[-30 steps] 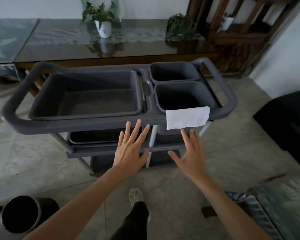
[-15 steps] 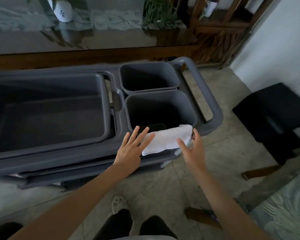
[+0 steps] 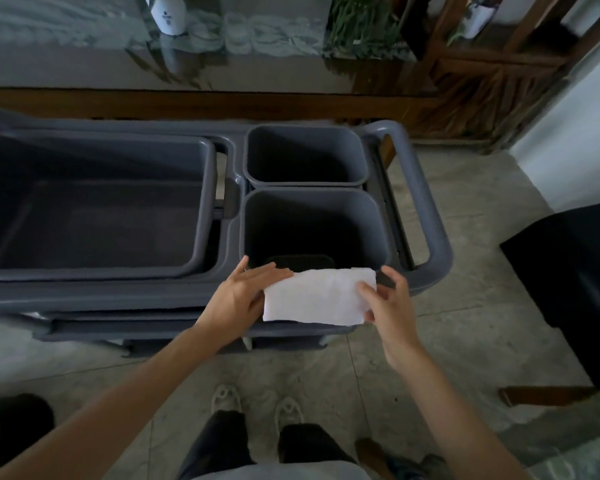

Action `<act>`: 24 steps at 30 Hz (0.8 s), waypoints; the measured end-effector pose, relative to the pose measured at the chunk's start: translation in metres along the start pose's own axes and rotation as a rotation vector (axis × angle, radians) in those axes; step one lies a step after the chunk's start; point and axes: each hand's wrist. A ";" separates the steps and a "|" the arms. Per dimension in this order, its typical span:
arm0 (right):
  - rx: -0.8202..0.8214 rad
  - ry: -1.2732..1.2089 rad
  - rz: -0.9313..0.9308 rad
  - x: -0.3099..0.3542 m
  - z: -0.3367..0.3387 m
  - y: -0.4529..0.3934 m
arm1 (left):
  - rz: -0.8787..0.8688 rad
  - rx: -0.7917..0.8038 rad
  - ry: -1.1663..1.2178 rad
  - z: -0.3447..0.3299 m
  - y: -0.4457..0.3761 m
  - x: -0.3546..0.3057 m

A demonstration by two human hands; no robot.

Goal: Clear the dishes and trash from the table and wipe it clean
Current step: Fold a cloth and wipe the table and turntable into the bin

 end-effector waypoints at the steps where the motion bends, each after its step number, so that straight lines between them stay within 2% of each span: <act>1: 0.044 -0.016 -0.014 0.005 0.002 -0.002 | 0.021 -0.022 0.046 0.006 -0.002 -0.009; 5: 0.203 -0.006 -0.025 0.024 0.003 -0.010 | 0.063 -0.087 0.175 0.045 -0.005 -0.058; 10: 0.476 0.016 0.042 0.057 -0.016 -0.006 | 0.210 -0.304 0.143 0.094 0.013 -0.108; 16: 0.923 0.057 0.193 0.085 -0.065 0.027 | 0.447 -0.587 0.052 0.135 0.074 -0.145; 18: 1.059 0.115 0.300 0.088 -0.082 0.045 | 0.528 -0.647 0.008 0.147 0.102 -0.158; 24: 1.401 0.325 0.447 0.075 -0.144 0.120 | 0.701 -0.813 -0.200 0.181 0.195 -0.202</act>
Point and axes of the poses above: each hand's wrist, its own y-axis away from the middle knuckle, its own z-axis out of the back of the hand, x = y × z, and after that the axes turned 1 degree about z, right-handed
